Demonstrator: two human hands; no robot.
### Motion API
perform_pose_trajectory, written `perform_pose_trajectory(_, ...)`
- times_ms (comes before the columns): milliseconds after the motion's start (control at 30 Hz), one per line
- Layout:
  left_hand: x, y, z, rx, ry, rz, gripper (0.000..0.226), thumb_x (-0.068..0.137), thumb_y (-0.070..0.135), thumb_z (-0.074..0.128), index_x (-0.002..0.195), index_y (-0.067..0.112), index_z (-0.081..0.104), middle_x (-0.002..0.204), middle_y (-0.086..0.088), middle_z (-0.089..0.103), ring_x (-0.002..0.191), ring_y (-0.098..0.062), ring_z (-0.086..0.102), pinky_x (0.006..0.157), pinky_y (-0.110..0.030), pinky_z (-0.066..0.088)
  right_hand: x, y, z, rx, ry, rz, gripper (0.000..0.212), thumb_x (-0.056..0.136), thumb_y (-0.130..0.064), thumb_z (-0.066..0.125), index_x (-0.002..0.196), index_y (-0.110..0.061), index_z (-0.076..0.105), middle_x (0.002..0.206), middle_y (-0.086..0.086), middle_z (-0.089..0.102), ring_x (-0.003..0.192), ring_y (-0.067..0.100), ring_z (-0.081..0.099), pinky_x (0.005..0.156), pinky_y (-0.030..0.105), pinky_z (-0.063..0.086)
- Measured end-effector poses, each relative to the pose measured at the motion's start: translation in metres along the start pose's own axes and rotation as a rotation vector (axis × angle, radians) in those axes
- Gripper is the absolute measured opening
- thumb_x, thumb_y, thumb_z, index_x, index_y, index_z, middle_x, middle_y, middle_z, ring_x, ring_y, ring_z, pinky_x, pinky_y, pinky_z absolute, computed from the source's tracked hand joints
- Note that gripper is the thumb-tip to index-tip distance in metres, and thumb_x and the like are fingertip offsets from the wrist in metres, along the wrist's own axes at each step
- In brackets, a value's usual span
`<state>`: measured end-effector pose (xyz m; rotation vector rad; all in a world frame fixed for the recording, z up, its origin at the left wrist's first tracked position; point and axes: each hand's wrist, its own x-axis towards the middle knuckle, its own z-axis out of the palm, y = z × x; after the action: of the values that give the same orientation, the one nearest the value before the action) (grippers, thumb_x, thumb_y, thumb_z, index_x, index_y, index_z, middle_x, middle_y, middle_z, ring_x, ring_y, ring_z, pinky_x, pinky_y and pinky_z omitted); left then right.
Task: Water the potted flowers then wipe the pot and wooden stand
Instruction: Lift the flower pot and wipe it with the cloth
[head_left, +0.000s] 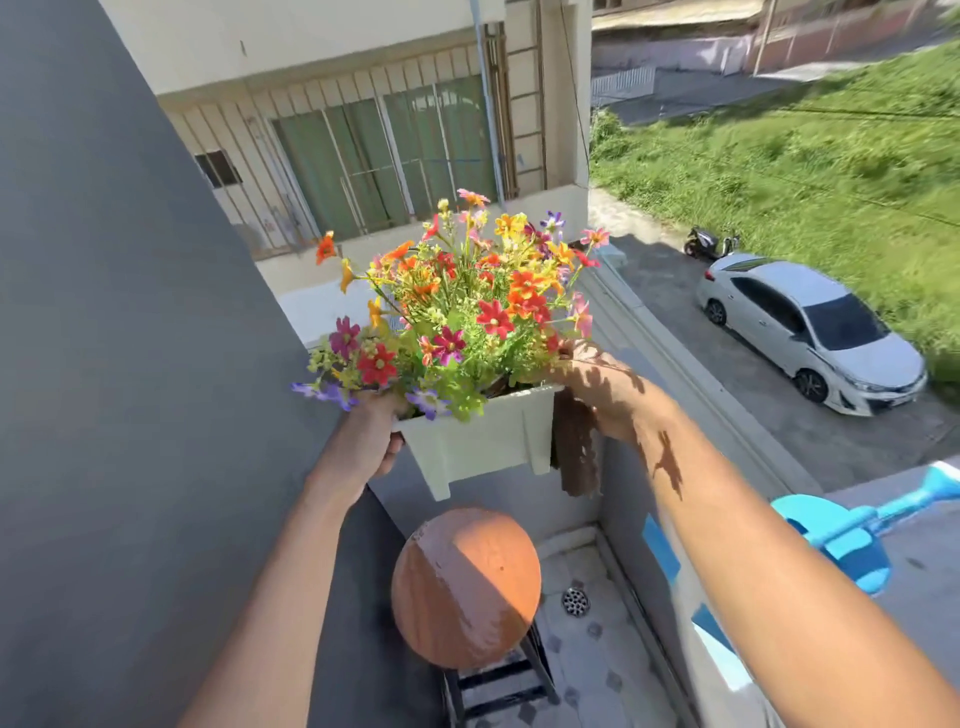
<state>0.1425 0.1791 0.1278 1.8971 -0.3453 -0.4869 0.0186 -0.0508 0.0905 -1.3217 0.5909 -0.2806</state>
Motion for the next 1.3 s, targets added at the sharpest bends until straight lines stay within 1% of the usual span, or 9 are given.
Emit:
perform_pose_trajectory(100, 0.001, 0.006, 0.004, -0.003, 0.026, 0.002, 0.021, 0.081, 0.031, 0.044, 0.063, 0.022, 0.036, 0.044, 0.004, 0.032, 0.046, -0.012, 0.024, 0.053, -0.025, 0.01, 0.03, 0.043, -0.013, 0.104, 0.094, 0.088, 0.027, 0.076, -0.036, 0.069, 0.096, -0.019, 0.064, 0.108, 0.001, 0.067, 0.086, 0.013, 0.06, 0.081, 0.034, 0.052)
perform_pose_trajectory(267, 0.025, -0.009, 0.011, -0.135, 0.136, -0.066, 0.038, 0.095, 0.039, 0.044, 0.062, 0.019, 0.041, 0.049, 0.001, 0.033, 0.047, -0.014, 0.026, 0.048, -0.02, 0.016, 0.019, 0.045, 0.034, 0.141, 0.222, 0.082, 0.029, 0.094, -0.011, 0.057, 0.067, -0.02, 0.051, 0.05, -0.009, 0.052, 0.045, 0.0, 0.047, 0.032, 0.012, 0.037)
perform_pose_trajectory(433, 0.019, -0.041, 0.027, 0.279, 0.338, 0.01, 0.062, 0.086, 0.054, 0.032, 0.064, 0.003, 0.058, 0.07, -0.017, 0.064, 0.07, -0.034, 0.056, 0.066, -0.04, 0.047, 0.013, 0.041, 0.07, 0.29, 0.59, -0.138, 0.033, 0.082, 0.004, 0.062, 0.057, -0.014, 0.049, 0.06, -0.006, 0.053, 0.057, 0.01, 0.046, 0.053, 0.02, 0.04)
perform_pose_trajectory(567, 0.0, -0.05, 0.06, 0.479, 0.109, 0.072, 0.045, 0.102, 0.037, 0.026, 0.101, 0.015, 0.065, 0.088, -0.023, 0.069, 0.094, -0.038, 0.061, 0.09, -0.048, 0.046, 0.005, 0.047, 0.081, 0.276, 0.678, -0.094, 0.016, 0.077, 0.004, 0.061, 0.072, -0.011, 0.063, 0.07, -0.001, 0.063, 0.067, 0.013, 0.056, 0.063, 0.022, 0.042)
perform_pose_trajectory(700, 0.005, -0.036, 0.081, 0.418, 0.067, 0.024, 0.065, 0.097, -0.005, 0.034, 0.156, 0.012, 0.011, 0.1, -0.02, 0.065, 0.1, -0.035, 0.062, 0.081, -0.037, 0.046, -0.005, 0.051, 0.099, 0.307, 0.563, -0.072, 0.024, 0.076, -0.001, 0.059, 0.059, -0.015, 0.049, 0.048, -0.012, 0.043, 0.039, 0.007, 0.035, 0.044, 0.017, 0.035)
perform_pose_trajectory(867, 0.001, -0.022, 0.076, 0.218, 0.055, -0.228, 0.037, 0.102, 0.027, 0.041, 0.111, -0.002, 0.061, 0.076, -0.006, 0.057, 0.071, -0.023, 0.054, 0.066, -0.034, 0.04, -0.004, 0.063, 0.11, 0.14, 0.557, -0.111, 0.008, 0.079, -0.016, 0.072, 0.078, -0.012, 0.065, 0.068, -0.002, 0.067, 0.06, 0.007, 0.055, 0.066, 0.031, 0.055)
perform_pose_trajectory(1000, 0.003, -0.014, 0.066, 0.151, -0.016, -0.267, 0.026, 0.101, 0.026, 0.037, 0.094, 0.008, 0.054, 0.076, -0.004, 0.054, 0.057, -0.014, 0.045, 0.05, -0.023, 0.035, -0.008, 0.059, 0.115, 0.181, 0.447, -0.119, 0.032, 0.064, -0.042, 0.075, 0.082, -0.018, 0.064, 0.071, 0.001, 0.071, 0.071, 0.018, 0.069, 0.069, 0.051, 0.061)
perform_pose_trajectory(1167, -0.001, -0.014, 0.048, -0.245, -0.044, -0.283, 0.043, 0.094, 0.032, 0.042, 0.056, 0.02, 0.056, 0.048, 0.003, 0.045, 0.041, -0.01, 0.027, 0.045, -0.02, 0.018, -0.033, 0.045, 0.104, -0.102, 0.162, -0.405, 0.037, 0.084, -0.022, 0.064, 0.119, -0.009, 0.062, 0.106, -0.008, 0.065, 0.096, -0.01, 0.058, 0.093, 0.014, 0.047)
perform_pose_trajectory(1300, -0.008, -0.014, 0.04, -0.482, -0.112, -0.289, 0.025, 0.093, 0.022, 0.044, 0.071, 0.01, 0.05, 0.052, -0.006, 0.05, 0.035, -0.007, 0.027, 0.04, -0.019, 0.016, -0.027, 0.027, 0.074, -0.271, 0.105, -0.531, 0.053, 0.091, -0.02, 0.054, 0.142, -0.004, 0.047, 0.139, 0.005, 0.051, 0.13, 0.011, 0.047, 0.116, 0.03, 0.033)
